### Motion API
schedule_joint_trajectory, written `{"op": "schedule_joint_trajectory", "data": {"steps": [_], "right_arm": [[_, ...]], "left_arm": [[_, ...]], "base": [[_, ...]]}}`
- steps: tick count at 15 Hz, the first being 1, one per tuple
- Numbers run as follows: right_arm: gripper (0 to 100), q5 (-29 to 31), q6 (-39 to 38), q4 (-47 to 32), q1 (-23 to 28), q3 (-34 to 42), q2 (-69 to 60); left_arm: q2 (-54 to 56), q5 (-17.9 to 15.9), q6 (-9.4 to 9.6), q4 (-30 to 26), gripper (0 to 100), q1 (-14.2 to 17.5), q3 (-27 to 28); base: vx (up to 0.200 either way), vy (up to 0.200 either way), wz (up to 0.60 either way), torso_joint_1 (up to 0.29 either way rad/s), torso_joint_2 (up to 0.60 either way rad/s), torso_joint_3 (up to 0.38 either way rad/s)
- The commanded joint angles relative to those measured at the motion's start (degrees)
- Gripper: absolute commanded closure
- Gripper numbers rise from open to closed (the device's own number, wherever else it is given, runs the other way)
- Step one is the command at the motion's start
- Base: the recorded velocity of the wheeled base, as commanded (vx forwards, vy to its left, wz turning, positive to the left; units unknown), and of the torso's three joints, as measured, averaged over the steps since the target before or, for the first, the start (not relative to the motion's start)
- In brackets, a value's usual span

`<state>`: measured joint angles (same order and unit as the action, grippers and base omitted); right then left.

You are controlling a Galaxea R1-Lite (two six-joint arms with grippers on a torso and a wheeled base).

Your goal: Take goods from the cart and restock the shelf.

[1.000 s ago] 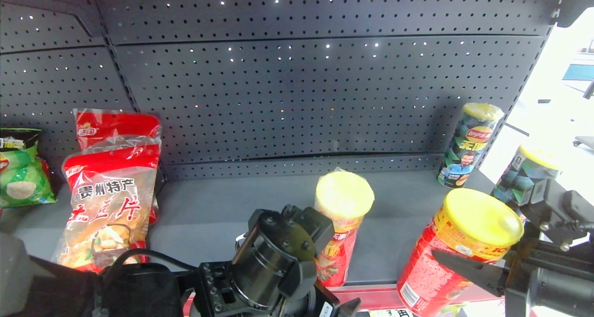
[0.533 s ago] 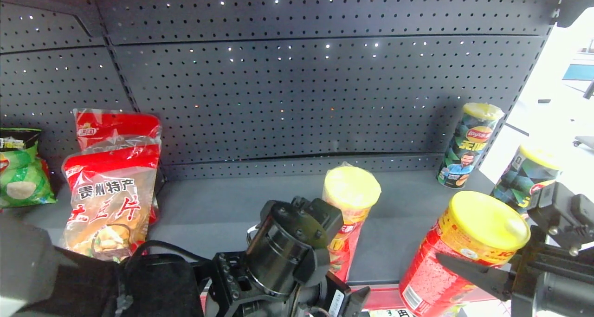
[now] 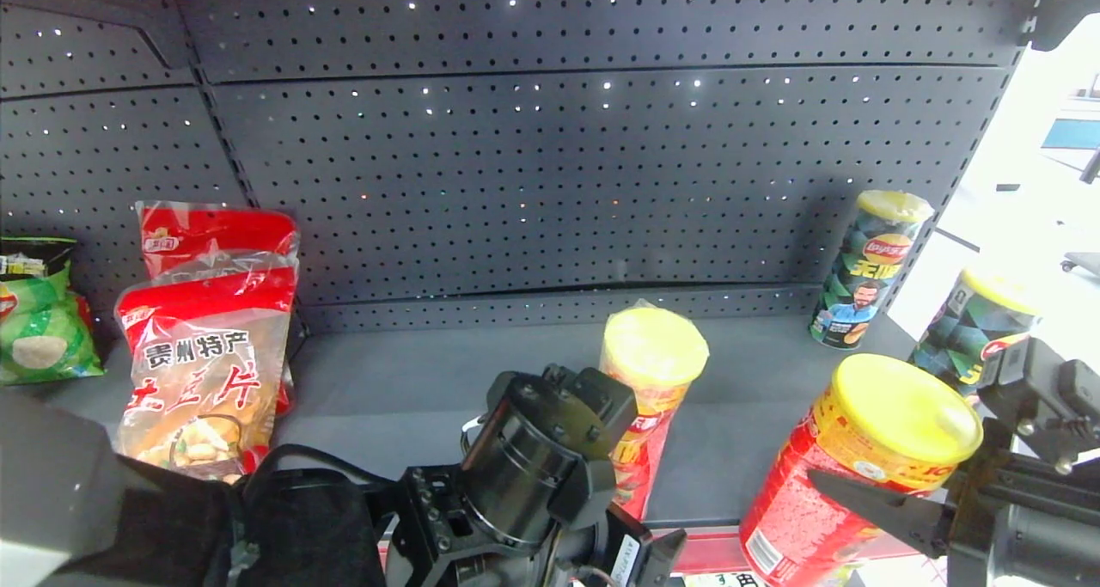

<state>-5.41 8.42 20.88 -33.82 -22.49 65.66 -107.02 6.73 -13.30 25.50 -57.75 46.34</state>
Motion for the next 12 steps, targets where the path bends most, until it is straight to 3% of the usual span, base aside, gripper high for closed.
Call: {"op": "schedule_joint_trajectory", "data": {"steps": [1, 9, 12], "right_arm": [[100, -0.04, 0.01, 0.04, -0.02, -0.01, 0.08], [100, -0.04, 0.01, 0.04, -0.02, -0.1, 0.08], [100, -0.04, 0.01, 0.04, -0.02, -0.01, 0.08]], "left_arm": [[-0.21, 0.13, -0.24, -0.01, 0, 0.18, 0.42], [-1.17, 1.27, -1.47, -0.1, 0, 0.35, 2.09], [-1.7, 1.53, -2.78, -0.1, 0, 0.0, 3.5]], "base": [[0.0, 0.0, 0.0, 0.0, 0.0, 0.0], [0.0, 0.0, 0.0, 0.0, 0.0, 0.0], [0.0, 0.0, 0.0, 0.0, 0.0, 0.0]]}}
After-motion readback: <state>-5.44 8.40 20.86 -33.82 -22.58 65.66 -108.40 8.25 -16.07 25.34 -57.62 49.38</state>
